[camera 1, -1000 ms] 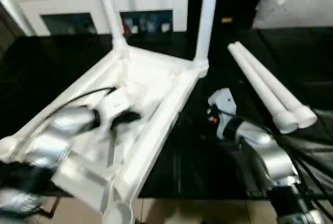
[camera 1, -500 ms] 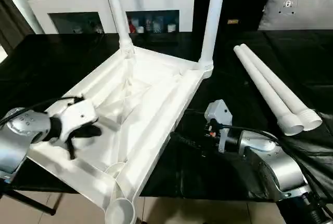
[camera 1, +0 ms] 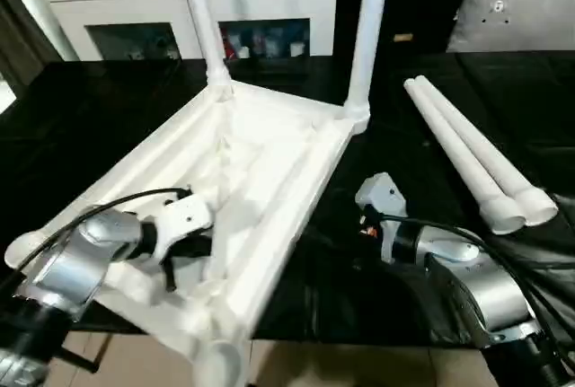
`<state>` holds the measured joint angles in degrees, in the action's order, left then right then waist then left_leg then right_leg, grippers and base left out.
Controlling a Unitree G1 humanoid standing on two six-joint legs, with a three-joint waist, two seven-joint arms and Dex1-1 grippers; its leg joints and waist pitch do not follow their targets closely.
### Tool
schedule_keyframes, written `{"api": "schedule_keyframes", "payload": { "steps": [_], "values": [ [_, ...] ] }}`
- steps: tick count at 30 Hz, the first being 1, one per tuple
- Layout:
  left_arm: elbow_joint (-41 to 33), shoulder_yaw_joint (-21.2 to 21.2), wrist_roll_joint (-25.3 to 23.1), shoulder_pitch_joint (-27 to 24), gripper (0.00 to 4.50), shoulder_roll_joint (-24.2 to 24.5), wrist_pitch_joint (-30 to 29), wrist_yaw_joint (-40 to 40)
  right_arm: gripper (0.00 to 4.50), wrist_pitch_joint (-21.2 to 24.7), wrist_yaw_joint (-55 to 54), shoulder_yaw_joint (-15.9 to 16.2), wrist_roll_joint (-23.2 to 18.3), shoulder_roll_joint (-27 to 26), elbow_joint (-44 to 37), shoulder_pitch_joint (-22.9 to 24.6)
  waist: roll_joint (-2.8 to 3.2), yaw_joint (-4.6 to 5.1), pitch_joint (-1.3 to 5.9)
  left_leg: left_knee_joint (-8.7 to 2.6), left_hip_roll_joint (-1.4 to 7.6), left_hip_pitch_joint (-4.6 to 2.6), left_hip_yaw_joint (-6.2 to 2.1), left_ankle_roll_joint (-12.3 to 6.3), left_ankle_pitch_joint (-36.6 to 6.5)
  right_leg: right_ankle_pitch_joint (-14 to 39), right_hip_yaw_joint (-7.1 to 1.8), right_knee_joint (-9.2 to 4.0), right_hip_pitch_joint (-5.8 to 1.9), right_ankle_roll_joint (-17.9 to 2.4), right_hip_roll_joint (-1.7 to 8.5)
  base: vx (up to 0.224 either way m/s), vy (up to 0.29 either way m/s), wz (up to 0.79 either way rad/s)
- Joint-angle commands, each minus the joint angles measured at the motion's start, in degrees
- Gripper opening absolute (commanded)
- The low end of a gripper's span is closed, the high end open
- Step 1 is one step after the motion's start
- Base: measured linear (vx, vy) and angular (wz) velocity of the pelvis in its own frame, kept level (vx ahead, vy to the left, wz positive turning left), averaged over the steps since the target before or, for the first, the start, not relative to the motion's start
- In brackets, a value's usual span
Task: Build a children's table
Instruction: Rotate table base
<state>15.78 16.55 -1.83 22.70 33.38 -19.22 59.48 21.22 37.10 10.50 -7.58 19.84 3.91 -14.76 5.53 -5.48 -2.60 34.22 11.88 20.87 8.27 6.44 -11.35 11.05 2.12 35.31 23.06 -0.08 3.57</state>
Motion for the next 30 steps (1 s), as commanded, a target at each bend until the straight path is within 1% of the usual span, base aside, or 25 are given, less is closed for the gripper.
{"api": "schedule_keyframes", "payload": {
  "steps": [1,2,3,4,5,6,7,8,9,10,11,12,14,15,18,19,21,22,23,24,25,26,27,28,30],
  "values": [
    [3.17,-0.14,1.78,3.38,0.06,-4.22,1.55,-3.73,4.5,1.09,-4.58,-2.17,1.75,-0.65,2.11,-2.0,-0.19,0.1,3.85,-3.57,-0.17,-0.72,1.0,0.56,-9.79,9.12,-1.97,-4.16,-2.53,-12.17,2.76,0.0,0.0,0.0],
    [3.75,-0.23,1.82,3.76,0.06,-4.76,1.66,-4.19,4.5,1.13,-4.95,-2.34,1.85,-0.68,2.34,-2.13,-0.22,-0.03,3.88,-3.61,-0.25,-0.09,0.86,0.36,-8.39,7.3,-1.82,-3.83,-3.03,-12.04,2.75,0.0,0.0,0.0],
    [7.06,-1.02,1.67,5.88,0.06,-7.35,2.02,-7.25,4.5,0.96,-6.19,-2.79,2.31,-0.66,3.23,-2.57,-0.28,0.0,3.83,-3.59,-0.3,0.04,0.82,0.22,-8.75,7.46,-1.66,-3.87,-3.06,-11.5,2.72,0.0,0.0,0.0],
    [8.06,-1.34,1.67,6.49,0.06,-8.08,2.14,-8.17,4.5,0.88,-6.48,-2.86,2.47,-0.64,3.42,-2.66,-0.23,-0.09,3.98,-3.62,-0.21,0.02,0.65,0.2,-8.87,7.45,-1.61,-3.78,-3.21,-11.32,2.92,0.0,0.0,0.0],
    [9.68,-1.86,1.67,7.48,0.06,-9.27,2.34,-9.68,4.5,0.74,-6.96,-2.96,2.72,-0.61,3.73,-2.81,-0.52,0.15,3.89,-3.66,-0.42,0.6,0.58,0.0,-7.99,6.99,-1.51,-3.73,-3.6,-10.6,2.83,0.0,0.0,0.0],
    [13.34,-2.91,1.12,9.58,0.06,-11.34,3.14,-13.36,4.5,0.84,-7.91,-3.21,2.99,-0.73,4.21,-3.08,-0.83,0.31,3.83,-3.63,-0.52,0.55,0.7,-0.09,-8.01,7.37,-1.45,-3.95,-3.49,-10.23,2.67,0.0,0.0,0.0],
    [18.01,-4.53,0.43,12.39,0.06,-14.17,4.81,-19.26,4.5,0.89,-9.26,-3.57,3.44,-0.99,4.79,-3.42,-0.77,0.34,4.13,-3.42,-0.44,0.41,0.65,-0.53,-7.01,7.54,-1.59,-3.89,-3.61,-10.02,2.96,0.0,0.0,0.0],
    [18.68,-4.76,0.33,12.8,0.06,-14.59,5.05,-20.11,4.5,0.89,-9.46,-3.63,3.51,-1.03,4.87,-3.47,-0.84,0.5,3.77,-3.36,-0.78,0.54,0.9,-0.77,-7.03,8.29,-1.54,-4.35,-3.28,-9.66,2.59,0.0,0.0,0.0],
    [20.2,-5.85,0.37,13.88,0.06,-15.98,5.76,-23.3,4.5,0.85,-10.13,-3.76,3.81,-1.2,5.05,-3.6,-0.88,0.55,3.77,-3.26,-0.81,0.49,0.91,-0.6,-7.49,9.0,-1.45,-4.41,-3.48,-9.64,2.62,0.0,0.0,0.0],
    [20.7,-6.69,0.68,14.38,0.06,-16.9,5.87,-25.23,4.5,0.65,-10.53,-3.77,4.09,-1.27,5.1,-3.67,-0.9,0.3,4.15,-3.17,-0.52,0.55,0.71,-1.1,-6.02,7.43,-1.57,-4.1,-3.7,-9.92,2.94,0.0,0.0,0.0],
    [21.21,-7.29,0.82,14.76,0.06,-17.54,6.0,-26.26,4.5,0.44,-10.85,-3.78,4.34,-1.36,5.24,-3.74,-0.9,0.36,4.11,-3.25,-0.54,0.78,0.56,-1.18,-5.59,6.9,-1.45,-4.0,-3.86,-9.99,2.94,0.0,0.0,0.0],
    [21.21,-7.29,0.82,14.76,0.06,-17.54,6.0,-26.26,4.5,0.44,-10.85,-3.78,4.34,-1.36,5.24,-3.74,-1.0,0.45,4.07,-3.3,-0.59,0.92,0.54,-1.25,-5.29,6.82,-1.33,-4.04,-3.88,-9.76,2.83,0.0,0.0,0.0],
    [21.44,-7.25,0.63,14.78,0.06,-17.82,7.22,-26.55,4.5,0.26,-11.46,-3.91,4.63,-1.59,5.62,-3.87,-0.95,0.5,4.18,-3.15,-0.55,0.7,0.6,-1.7,-4.86,6.03,-1.43,-4.02,-3.67,-10.03,2.82,0.0,0.0,0.0],
    [18.86,-6.76,1.08,13.25,0.06,-17.32,9.49,-23.63,4.5,-0.27,-12.89,-4.5,5.09,-1.86,6.04,-4.11,-0.93,0.46,4.18,-3.21,-0.41,0.73,0.55,-1.91,-4.58,5.73,-1.47,-4.0,-3.61,-10.34,2.94,0.0,0.0,0.0],
    [16.53,-6.41,1.66,11.96,0.06,-16.39,10.52,-21.76,4.5,-0.32,-13.95,-5.17,4.92,-1.9,5.96,-4.23,-0.76,0.45,4.17,-3.19,-0.3,0.55,0.72,-2.05,-5.09,5.42,-1.49,-3.94,-3.39,-10.89,2.82,0.0,0.0,0.0],
    [14.74,-6.39,1.83,10.98,0.06,-15.27,11.61,-20.46,4.5,-0.23,-14.99,-5.99,4.97,-2.09,6.3,-4.52,-0.99,0.34,4.2,-3.35,-0.12,0.55,0.62,-2.1,-5.35,5.4,-1.49,-3.76,-3.46,-11.11,3.05,0.0,0.0,0.0],
    [13.57,-6.36,1.91,10.34,0.06,-14.51,12.45,-19.64,4.5,-0.2,-15.7,-6.57,5.04,-2.22,6.6,-4.73,-0.97,0.5,4.1,-3.36,-0.14,0.41,0.77,-2.1,-5.93,6.0,-1.48,-3.95,-3.17,-11.07,2.87,0.0,0.0,0.0],
    [10.99,-6.47,2.28,9.18,0.06,-13.17,12.53,-18.37,4.5,-0.53,-16.35,-6.92,5.35,-2.25,7.7,-5.21,-0.78,0.42,4.2,-3.44,0.06,0.28,0.61,-1.69,-6.38,5.93,-1.51,-3.66,-3.23,-11.31,3.14,0.0,0.0,0.0],
    [8.15,-6.83,3.34,8.03,0.06,-11.81,11.32,-16.49,4.5,-0.94,-16.79,-6.9,5.78,-2.23,8.92,-5.7,-0.81,0.53,4.07,-3.58,0.12,0.34,0.64,-1.58,-6.7,6.21,-1.51,-3.64,-3.15,-11.42,3.12,0.0,0.0,0.0],
    [8.15,-6.83,3.34,8.03,0.06,-11.81,11.32,-16.49,4.5,-0.94,-16.79,-6.9,5.78,-2.23,8.92,-5.7,-0.76,0.66,3.92,-3.53,-0.03,0.34,0.79,-1.46,-7.15,6.83,-1.47,-3.8,-3.06,-11.36,2.89,0.0,0.0,0.0],
    [4.03,-6.91,4.92,6.29,0.23,-9.82,9.1,-13.48,4.5,-1.45,-17.05,-6.67,6.06,-2.25,10.39,-6.31,-0.85,0.67,3.9,-3.49,-0.11,0.28,0.85,-1.41,-7.25,7.02,-1.5,-3.85,-3.07,-11.3,2.89,0.0,0.0,0.0],
    [-1.23,-6.19,6.72,3.97,0.33,-6.93,5.96,-9.13,4.5,-1.98,-17.34,-6.34,6.41,-2.36,12.17,-7.08,-0.81,0.56,4.03,-3.7,0.31,0.14,0.67,-1.16,-7.55,7.31,-1.56,-3.48,-2.96,-11.9,3.41,0.0,0.0,0.0],
    [-4.85,-5.39,7.75,2.14,0.42,-4.67,4.19,-5.53,4.5,-2.35,-17.61,-6.05,6.69,-2.49,13.6,-7.74,-1.0,0.87,3.75,-3.84,0.13,0.4,0.85,-1.14,-7.67,8.56,-1.47,-3.62,-2.89,-11.53,2.99,0.0,0.0,0.0],
    [-7.52,-4.55,8.43,0.68,0.45,-2.83,2.95,-2.71,4.5,-2.66,-17.82,-5.78,6.96,-2.6,14.79,-8.31,-0.77,0.87,3.87,-3.78,0.18,0.14,0.79,-1.11,-7.83,8.64,-1.5,-3.56,-2.79,-11.72,3.13,0.0,0.0,0.0],
    [-9.48,-3.65,8.68,-0.49,0.68,-1.38,1.9,-0.57,4.5,-2.95,-18.0,-5.6,7.31,-2.79,15.97,-8.88,-0.6,1.24,3.64,-3.73,0.03,0.11,1.0,-1.28,-8.19,8.72,-1.56,-3.67,-2.56,-11.99,2.84,0.0,0.0,0.0]
  ]
}}
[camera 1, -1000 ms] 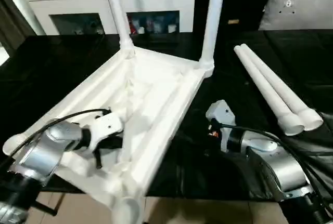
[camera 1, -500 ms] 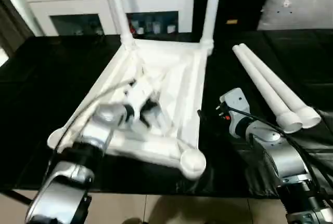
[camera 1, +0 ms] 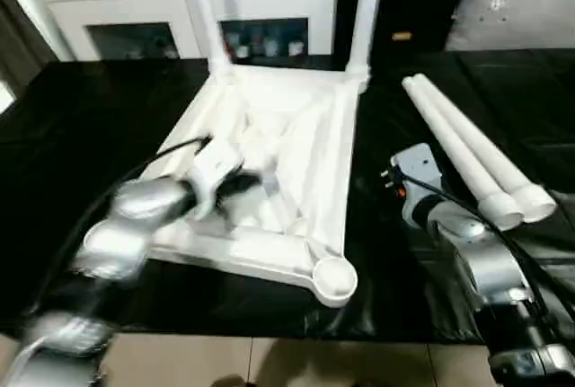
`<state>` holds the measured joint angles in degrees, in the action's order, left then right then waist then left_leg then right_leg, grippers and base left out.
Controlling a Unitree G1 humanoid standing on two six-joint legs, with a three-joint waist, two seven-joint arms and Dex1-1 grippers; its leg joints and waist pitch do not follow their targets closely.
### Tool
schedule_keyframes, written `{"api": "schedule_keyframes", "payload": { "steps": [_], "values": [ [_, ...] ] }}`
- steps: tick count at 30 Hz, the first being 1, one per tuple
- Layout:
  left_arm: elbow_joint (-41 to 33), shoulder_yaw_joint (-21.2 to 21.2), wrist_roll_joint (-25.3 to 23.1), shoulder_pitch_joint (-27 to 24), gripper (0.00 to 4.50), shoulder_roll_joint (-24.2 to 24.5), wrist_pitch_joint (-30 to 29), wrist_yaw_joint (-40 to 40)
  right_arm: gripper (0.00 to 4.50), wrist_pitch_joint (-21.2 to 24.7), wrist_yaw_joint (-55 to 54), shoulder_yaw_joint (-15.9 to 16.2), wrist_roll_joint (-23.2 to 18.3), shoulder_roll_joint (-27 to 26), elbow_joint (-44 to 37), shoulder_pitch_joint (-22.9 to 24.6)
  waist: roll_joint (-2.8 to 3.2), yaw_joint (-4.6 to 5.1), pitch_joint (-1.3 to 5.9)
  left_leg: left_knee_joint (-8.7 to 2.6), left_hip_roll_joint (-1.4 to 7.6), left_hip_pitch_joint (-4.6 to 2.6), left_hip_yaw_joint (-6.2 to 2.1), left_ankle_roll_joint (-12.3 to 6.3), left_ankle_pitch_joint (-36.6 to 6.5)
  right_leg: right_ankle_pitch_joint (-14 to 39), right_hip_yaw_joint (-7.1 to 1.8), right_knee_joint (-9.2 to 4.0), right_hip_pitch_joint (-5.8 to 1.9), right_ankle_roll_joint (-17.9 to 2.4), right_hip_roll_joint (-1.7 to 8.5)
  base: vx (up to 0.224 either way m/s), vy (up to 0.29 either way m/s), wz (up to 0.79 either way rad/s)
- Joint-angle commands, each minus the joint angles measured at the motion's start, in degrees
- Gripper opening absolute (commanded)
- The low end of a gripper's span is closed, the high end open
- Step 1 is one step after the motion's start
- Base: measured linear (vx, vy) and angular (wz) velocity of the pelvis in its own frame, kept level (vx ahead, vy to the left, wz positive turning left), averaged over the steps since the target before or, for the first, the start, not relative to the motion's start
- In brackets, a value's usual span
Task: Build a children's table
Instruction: Rotate table base
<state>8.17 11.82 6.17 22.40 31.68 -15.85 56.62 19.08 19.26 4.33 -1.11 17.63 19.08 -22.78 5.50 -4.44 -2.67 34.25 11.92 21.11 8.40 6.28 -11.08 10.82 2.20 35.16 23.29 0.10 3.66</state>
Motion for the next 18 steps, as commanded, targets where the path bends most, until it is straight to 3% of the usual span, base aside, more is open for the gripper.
{"api": "schedule_keyframes", "payload": {
  "steps": [1,4,11,13,16,18],
  "values": [
    [-4.29,2.62,1.07,-1.67,0.8,2.15,-2.68,5.06,4.5,-1.12,-0.44,0.77,1.37,-1.01,2.9,-1.92,-0.71,0.23,3.82,-3.74,-0.01,-0.28,0.91,-1.01,-8.67,9.1,-1.63,-3.52,-2.87,-12.27,2.81,0.0,0.0,0.0],
    [-5.7,3.83,1.09,-2.59,0.99,2.93,-3.48,6.05,4.5,-1.51,-0.9,1.01,1.93,-1.54,5.14,-3.08,-0.54,0.22,3.64,-3.78,-0.06,-0.36,1.04,-1.08,-9.11,9.37,-1.66,-3.63,-2.81,-12.3,2.65,0.0,0.0,0.0],
    [-2.54,8.44,-6.19,-1.77,1.44,2.28,-3.17,2.52,4.5,-3.34,-1.13,2.66,2.84,-4.07,11.45,-6.18,-0.46,0.4,3.79,-3.71,-0.25,-0.11,0.9,-0.53,-8.3,8.22,-1.58,-3.49,-3.21,-11.7,2.68,0.0,0.0,0.0],
    [-2.19,9.99,-6.46,-2.04,1.08,2.12,-5.14,3.16,4.5,-4.29,-0.52,3.42,3.08,-5.42,12.31,-6.66,-0.28,0.61,3.85,-3.71,-0.26,-0.05,0.86,-0.34,-8.32,7.75,-1.54,-3.36,-3.27,-11.82,2.68,0.0,0.0,0.0],
    [-2.1,10.92,-6.54,-2.38,1.04,1.91,-6.3,3.43,4.5,-4.97,-0.21,3.9,3.18,-6.38,12.94,-7.04,-0.3,1.3,3.68,-3.86,-0.31,-0.12,0.83,-0.23,-10.1,9.44,-1.47,-3.55,-3.22,-12.3,2.65,0.0,0.0,0.0],
    [-1.83,11.11,-6.26,-2.63,0.68,0.8,-6.91,3.37,4.5,-5.69,-0.06,4.49,3.22,-7.37,13.63,-7.42,-0.32,1.71,3.7,-3.89,-0.3,0.14,0.71,-0.33,-9.72,8.93,-1.45,-3.55,-3.5,-12.36,2.74,0.0,0.0,0.0]
  ]
}}
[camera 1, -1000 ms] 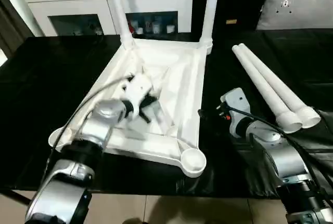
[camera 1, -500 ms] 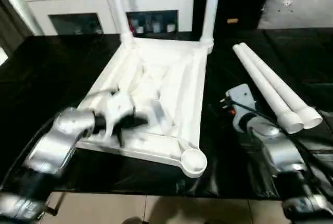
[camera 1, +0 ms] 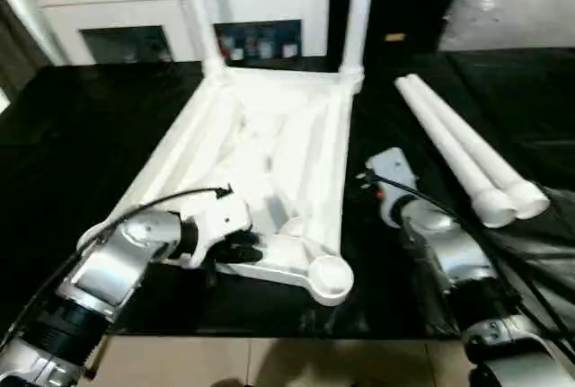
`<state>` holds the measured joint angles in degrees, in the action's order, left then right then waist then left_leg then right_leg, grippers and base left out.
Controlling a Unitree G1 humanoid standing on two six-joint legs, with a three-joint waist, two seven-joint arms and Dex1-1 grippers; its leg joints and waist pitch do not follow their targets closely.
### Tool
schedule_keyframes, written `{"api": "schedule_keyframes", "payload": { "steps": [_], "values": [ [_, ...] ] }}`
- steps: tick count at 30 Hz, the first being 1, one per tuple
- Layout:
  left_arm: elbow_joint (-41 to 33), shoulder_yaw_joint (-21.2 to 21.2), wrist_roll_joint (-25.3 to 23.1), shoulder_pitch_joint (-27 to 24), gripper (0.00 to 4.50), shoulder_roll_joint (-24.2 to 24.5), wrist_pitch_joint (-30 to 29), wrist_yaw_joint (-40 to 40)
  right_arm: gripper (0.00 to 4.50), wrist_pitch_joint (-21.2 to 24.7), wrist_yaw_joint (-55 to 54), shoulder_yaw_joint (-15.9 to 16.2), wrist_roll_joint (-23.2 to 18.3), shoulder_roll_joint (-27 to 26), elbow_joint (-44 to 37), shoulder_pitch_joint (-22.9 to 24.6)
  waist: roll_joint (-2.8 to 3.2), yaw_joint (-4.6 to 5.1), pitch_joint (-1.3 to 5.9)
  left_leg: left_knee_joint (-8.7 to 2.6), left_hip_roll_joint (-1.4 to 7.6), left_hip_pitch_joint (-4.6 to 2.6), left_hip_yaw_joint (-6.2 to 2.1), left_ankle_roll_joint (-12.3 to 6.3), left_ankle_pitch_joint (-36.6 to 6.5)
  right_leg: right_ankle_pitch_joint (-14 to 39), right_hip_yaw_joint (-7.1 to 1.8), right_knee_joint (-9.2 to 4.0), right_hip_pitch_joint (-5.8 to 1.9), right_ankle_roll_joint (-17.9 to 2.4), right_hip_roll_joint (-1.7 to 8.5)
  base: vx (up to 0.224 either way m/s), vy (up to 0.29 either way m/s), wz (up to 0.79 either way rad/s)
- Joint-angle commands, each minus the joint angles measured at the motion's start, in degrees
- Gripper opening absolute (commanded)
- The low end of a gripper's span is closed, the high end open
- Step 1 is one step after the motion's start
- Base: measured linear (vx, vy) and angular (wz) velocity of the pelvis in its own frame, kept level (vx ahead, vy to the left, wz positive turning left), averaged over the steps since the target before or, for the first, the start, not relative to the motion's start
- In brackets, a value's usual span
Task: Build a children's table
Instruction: Rotate table base
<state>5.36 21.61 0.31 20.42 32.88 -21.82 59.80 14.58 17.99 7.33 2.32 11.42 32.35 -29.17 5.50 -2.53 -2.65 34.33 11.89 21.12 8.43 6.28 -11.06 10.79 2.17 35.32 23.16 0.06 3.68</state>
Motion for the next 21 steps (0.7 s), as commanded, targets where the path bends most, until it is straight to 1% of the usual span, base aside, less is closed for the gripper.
{"api": "schedule_keyframes", "payload": {
  "steps": [1,3,4,6,9,13,14,15,17,18,19,21],
  "values": [
    [1.17,1.16,-0.1,-0.69,0.52,-1.19,-0.99,0.01,4.5,-1.65,1.37,1.75,-0.21,-1.51,0.64,-1.15,-0.42,0.11,3.72,-3.9,-0.35,0.17,0.7,-0.47,-9.46,8.76,-1.41,-3.73,-3.4,-12.42,2.69,0.0,0.0,0.0],
    [1.24,1.21,0.4,-0.8,0.5,-2.46,-0.9,-0.05,4.5,-2.18,1.56,2.15,-0.22,-2.05,1.19,-1.25,-0.33,0.34,3.85,-3.81,-0.29,0.23,0.67,-0.86,-8.37,7.25,-1.42,-3.63,-3.52,-12.99,2.76,0.0,0.0,0.0],
    [1.48,1.34,1.02,-0.77,0.36,-3.94,-0.84,-0.4,4.5,-2.86,1.79,2.63,0.08,-2.57,1.57,-1.28,-0.38,0.47,3.83,-3.75,-0.29,0.24,0.7,-1.1,-8.14,6.51,-1.4,-3.65,-3.48,-13.42,2.7,0.0,0.0,0.0],
    [1.43,1.9,1.48,-0.89,0.08,-5.36,-0.81,-0.68,4.5,-3.52,2.51,3.19,0.14,-3.4,1.27,-1.12,-0.44,0.58,3.74,-3.77,-0.33,0.25,0.76,-1.34,-8.8,7.22,-1.4,-3.75,-3.49,-13.69,2.71,0.0,0.0,0.0],
    [1.41,2.9,1.38,-1.05,0.02,-7.19,-0.03,-1.61,4.5,-4.74,3.56,3.86,0.4,-4.42,1.01,-1.04,-0.43,0.79,3.62,-3.81,-0.33,0.22,0.77,-1.52,-10.01,9.75,-1.45,-4.04,-3.53,-13.26,2.79,0.0,0.0,0.0],
    [2.29,2.23,1.45,-0.31,0.02,-11.71,0.94,-4.89,4.5,-5.65,4.62,4.47,0.11,-5.2,0.17,-0.69,-0.5,1.11,3.47,-3.86,-0.29,0.03,0.81,-1.71,-11.17,12.55,-1.46,-4.44,-3.31,-12.61,2.64,0.0,0.0,0.0],
    [2.3,2.21,1.44,-0.3,0.02,-11.74,0.95,-4.91,4.5,-5.66,4.62,4.47,0.11,-5.21,0.17,-0.69,-0.44,1.09,3.43,-3.93,-0.27,0.03,0.76,-1.67,-11.59,13.65,-1.43,-4.51,-3.27,-12.32,2.67,0.0,0.0,0.0],
    [3.5,1.81,0.95,0.55,0.02,-13.02,1.85,-6.46,4.5,-6.03,5.01,4.54,0.03,-5.22,0.14,-0.48,-0.38,1.15,3.4,-3.94,-0.32,-0.09,0.78,-1.67,-12.24,14.77,-1.42,-4.67,-3.14,-12.02,2.6,0.0,0.0,0.0],
    [4.34,1.28,1.08,1.29,0.02,-14.2,2.4,-7.46,4.5,-6.41,5.47,4.49,0.03,-5.22,0.07,-0.23,-0.39,1.15,3.36,-3.95,-0.37,-0.06,0.77,-1.71,-12.69,15.97,-1.42,-4.81,-3.16,-11.57,2.65,0.0,0.0,0.0],
    [4.4,1.17,1.17,1.39,0.02,-14.4,2.4,-7.54,4.5,-6.5,5.62,4.39,0.12,-5.26,0.08,-0.19,-0.47,1.14,3.39,-3.95,-0.38,-0.04,0.78,-1.77,-12.57,16.27,-1.41,-4.89,-3.17,-11.38,2.69,0.0,0.0,0.0],
    [4.05,0.86,1.89,1.53,0.02,-14.98,1.94,-7.31,4.5,-6.82,6.06,4.21,0.25,-5.28,0.11,-0.04,-0.28,1.08,3.45,-3.98,-0.32,-0.01,0.71,-1.88,-12.64,16.99,-1.4,-4.92,-3.11,-11.04,2.78,0.0,0.0,0.0],
    [3.58,0.58,2.33,1.54,0.02,-15.31,1.62,-7.09,4.5,-7.02,6.18,4.15,0.27,-5.29,0.09,0.0,-0.36,1.1,3.45,-3.99,-0.31,0.08,0.7,-1.95,-12.45,16.81,-1.4,-4.94,-3.1,-11.03,2.75,0.0,0.0,0.0]
  ]
}}
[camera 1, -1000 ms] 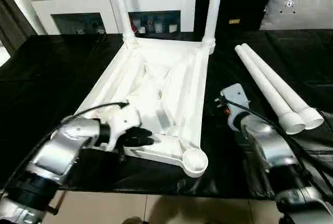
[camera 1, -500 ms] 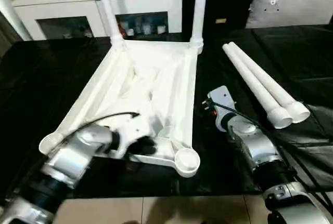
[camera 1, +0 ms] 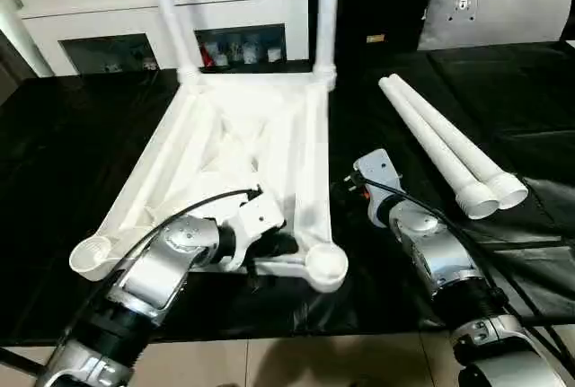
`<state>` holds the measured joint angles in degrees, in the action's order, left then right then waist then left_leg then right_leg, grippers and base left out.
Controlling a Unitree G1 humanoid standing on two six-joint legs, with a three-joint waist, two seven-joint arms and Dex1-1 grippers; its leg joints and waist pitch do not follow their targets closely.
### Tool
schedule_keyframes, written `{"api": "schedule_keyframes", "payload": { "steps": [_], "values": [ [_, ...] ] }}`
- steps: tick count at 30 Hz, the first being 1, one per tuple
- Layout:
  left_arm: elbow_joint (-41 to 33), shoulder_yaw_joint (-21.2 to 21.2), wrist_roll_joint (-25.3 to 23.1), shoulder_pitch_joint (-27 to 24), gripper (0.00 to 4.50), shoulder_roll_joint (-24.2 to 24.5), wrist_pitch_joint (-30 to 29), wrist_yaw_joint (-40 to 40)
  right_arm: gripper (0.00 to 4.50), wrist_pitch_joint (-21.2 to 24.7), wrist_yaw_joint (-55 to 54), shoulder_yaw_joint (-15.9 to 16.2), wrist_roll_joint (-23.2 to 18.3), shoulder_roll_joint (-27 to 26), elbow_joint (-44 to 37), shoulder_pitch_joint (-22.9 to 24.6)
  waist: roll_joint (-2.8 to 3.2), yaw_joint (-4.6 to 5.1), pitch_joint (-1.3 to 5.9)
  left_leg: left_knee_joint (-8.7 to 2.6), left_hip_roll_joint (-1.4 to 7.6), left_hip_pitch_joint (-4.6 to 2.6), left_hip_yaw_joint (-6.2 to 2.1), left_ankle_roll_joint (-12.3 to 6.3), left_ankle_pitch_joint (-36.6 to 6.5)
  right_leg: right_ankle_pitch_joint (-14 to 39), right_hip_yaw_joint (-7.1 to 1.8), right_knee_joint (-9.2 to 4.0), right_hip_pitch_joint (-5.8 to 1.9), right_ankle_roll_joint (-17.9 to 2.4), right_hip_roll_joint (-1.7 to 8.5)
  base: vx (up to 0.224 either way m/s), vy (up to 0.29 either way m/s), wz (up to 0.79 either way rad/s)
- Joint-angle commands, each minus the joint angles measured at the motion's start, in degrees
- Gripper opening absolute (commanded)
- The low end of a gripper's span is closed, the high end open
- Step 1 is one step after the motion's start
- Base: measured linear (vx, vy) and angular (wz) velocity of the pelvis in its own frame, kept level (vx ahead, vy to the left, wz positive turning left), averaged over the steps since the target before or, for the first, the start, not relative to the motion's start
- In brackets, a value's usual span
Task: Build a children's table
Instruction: Rotate table base
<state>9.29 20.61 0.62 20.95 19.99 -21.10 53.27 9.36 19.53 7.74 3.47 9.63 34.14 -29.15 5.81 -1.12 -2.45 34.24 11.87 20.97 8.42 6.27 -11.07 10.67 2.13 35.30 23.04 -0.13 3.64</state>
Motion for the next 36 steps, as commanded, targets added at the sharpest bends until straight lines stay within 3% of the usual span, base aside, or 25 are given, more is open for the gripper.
{"api": "schedule_keyframes", "payload": {
  "steps": [1,10,19,25,28,29,31,32,33,34,35,36],
  "values": [
    [-0.95,1.25,2.48,1.05,0.02,-2.74,0.35,-0.34,4.5,-1.94,4.84,3.62,-1.01,-3.53,-1.82,0.01,-0.58,-0.32,3.34,-3.91,-0.26,0.28,0.64,-1.99,-12.01,16.12,-1.33,-4.79,-3.02,-10.97,2.78,0.0,0.0,0.0],
    [-3.6,3.83,3.16,-0.44,0.02,-5.77,-0.84,1.39,4.5,-2.77,5.24,3.33,-1.29,-4.16,-1.06,-0.14,-0.83,-0.3,3.43,-3.91,-0.14,0.36,0.69,-2.69,-11.05,12.51,-1.31,-4.55,-3.11,-12.3,2.79,0.0,0.0,0.0],
    [-2.29,3.84,2.16,1.14,0.02,-7.71,-0.3,0.26,4.5,-2.83,4.81,2.22,-0.93,-3.98,-0.05,-0.99,-0.67,-0.46,3.73,-3.57,-0.16,0.48,0.76,-3.9,-7.89,7.18,-1.29,-4.21,-3.42,-13.55,2.8,0.0,0.0,0.0],
    [2.73,1.13,-1.65,3.17,0.02,-8.3,2.92,-5.39,4.5,-2.66,3.45,0.22,-0.63,-3.34,-0.94,-0.63,-0.68,-0.34,3.39,-3.78,-0.22,0.18,0.82,-3.27,-11.08,12.03,-1.25,-4.86,-3.23,-12.41,2.69,0.0,0.0,0.0],
    [3.03,0.3,-1.72,3.25,0.02,-7.68,3.72,-5.61,4.5,-2.08,1.86,-1.41,-1.18,-2.8,-2.44,-0.11,-0.86,-0.29,3.37,-3.91,-0.2,0.44,0.67,-2.93,-11.17,13.6,-1.28,-4.84,-3.38,-11.61,2.88,0.0,0.0,0.0],
    [1.43,-1.17,-0.12,2.43,0.02,-7.15,3.91,-4.98,4.5,-1.85,0.67,-3.46,-2.24,-1.85,-4.9,0.95,-1.21,-0.28,3.4,-3.87,-0.16,0.38,0.75,-3.03,-11.04,13.79,-1.35,-4.97,-3.27,-11.48,2.86,0.0,0.0,0.0],
    [0.83,-1.73,0.6,2.09,0.02,-7.07,3.95,-4.87,4.5,-1.87,0.38,-4.13,-2.61,-1.49,-5.82,1.37,-0.93,-0.54,3.62,-3.74,-0.08,0.47,0.7,-3.32,-8.98,11.26,-1.43,-4.59,-3.3,-11.68,2.86,0.0,0.0,0.0],
    [-3.04,-3.42,3.77,-0.39,0.02,-6.26,3.61,-2.78,4.5,-0.12,2.37,-6.68,-6.36,-0.97,-11.6,3.74,-1.37,-0.57,3.61,-3.71,-0.03,0.46,0.8,-3.53,-8.58,10.25,-1.41,-4.63,-3.22,-11.96,2.74,0.0,0.0,0.0],
    [-3.04,-3.42,3.77,-0.39,0.33,-6.26,3.61,-2.78,4.5,-0.12,2.37,-6.68,-6.36,-0.97,-11.6,3.74,-1.74,-0.82,3.62,-3.7,-0.02,0.43,0.81,-3.8,-8.33,9.56,-1.52,-4.51,-3.49,-11.9,2.83,0.0,0.0,0.0],
    [-5.03,-3.99,5.71,-1.72,0.41,-5.99,3.48,-1.15,4.5,0.34,2.54,-7.08,-6.44,-0.31,-13.91,4.72,-1.66,-1.03,3.58,-3.77,0.24,0.56,0.83,-4.23,-7.64,8.93,-1.57,-4.34,-3.26,-12.05,2.85,0.0,0.0,0.0],
    [-8.3,-6.04,8.87,-3.98,0.41,-6.44,1.5,-0.99,4.5,1.72,2.53,-7.96,-7.25,0.1,-18.36,6.69,-1.4,-1.44,3.76,-3.69,0.44,0.23,0.83,-4.32,-7.08,7.72,-1.59,-4.06,-3.1,-12.46,2.84,0.0,0.0,0.0],
    [-9.23,-6.85,9.65,-4.66,0.46,-6.72,1.02,-1.49,4.5,2.11,2.43,-8.2,-7.55,0.12,-19.95,7.4,-1.63,-1.28,3.64,-3.66,0.39,0.34,0.92,-4.46,-6.45,6.51,-1.65,-4.0,-3.07,-12.68,2.63,0.0,0.0,0.0]
  ]
}}
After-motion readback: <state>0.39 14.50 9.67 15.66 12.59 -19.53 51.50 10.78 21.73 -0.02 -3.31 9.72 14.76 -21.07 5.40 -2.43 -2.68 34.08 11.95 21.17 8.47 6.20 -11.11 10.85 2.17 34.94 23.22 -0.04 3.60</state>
